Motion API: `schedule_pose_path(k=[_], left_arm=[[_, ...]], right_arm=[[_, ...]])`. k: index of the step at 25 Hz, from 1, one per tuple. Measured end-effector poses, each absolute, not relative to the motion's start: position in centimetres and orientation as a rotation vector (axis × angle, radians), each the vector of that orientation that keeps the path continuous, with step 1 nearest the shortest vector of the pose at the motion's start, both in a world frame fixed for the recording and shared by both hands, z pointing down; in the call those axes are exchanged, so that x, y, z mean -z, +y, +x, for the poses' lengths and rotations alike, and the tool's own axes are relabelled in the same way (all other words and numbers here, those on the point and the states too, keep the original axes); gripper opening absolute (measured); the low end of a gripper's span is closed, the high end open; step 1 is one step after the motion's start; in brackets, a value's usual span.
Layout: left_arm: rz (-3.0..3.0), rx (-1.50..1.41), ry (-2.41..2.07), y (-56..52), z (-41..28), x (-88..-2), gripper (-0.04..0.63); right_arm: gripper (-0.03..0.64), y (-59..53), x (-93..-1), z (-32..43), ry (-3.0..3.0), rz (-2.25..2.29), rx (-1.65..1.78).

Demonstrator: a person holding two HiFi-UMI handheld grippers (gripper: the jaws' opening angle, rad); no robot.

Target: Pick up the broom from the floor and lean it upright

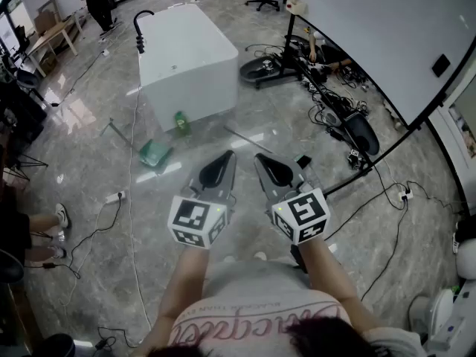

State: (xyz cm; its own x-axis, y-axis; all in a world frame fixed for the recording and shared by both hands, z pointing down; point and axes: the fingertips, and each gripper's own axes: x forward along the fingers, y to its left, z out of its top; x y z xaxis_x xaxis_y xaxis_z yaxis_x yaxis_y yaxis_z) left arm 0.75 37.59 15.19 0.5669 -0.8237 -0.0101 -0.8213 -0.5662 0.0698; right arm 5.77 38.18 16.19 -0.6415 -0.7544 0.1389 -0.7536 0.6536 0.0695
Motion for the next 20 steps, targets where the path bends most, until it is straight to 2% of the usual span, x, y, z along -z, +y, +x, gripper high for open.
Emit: schedule_pose_path(k=[20], left_arm=[[2.633,-0.042,-1.473,37.5,2.7,-18.0,-0.008]], right_arm=[[0.002,38.9,-16.9,8.9,-2.770,1.172,-0.078]])
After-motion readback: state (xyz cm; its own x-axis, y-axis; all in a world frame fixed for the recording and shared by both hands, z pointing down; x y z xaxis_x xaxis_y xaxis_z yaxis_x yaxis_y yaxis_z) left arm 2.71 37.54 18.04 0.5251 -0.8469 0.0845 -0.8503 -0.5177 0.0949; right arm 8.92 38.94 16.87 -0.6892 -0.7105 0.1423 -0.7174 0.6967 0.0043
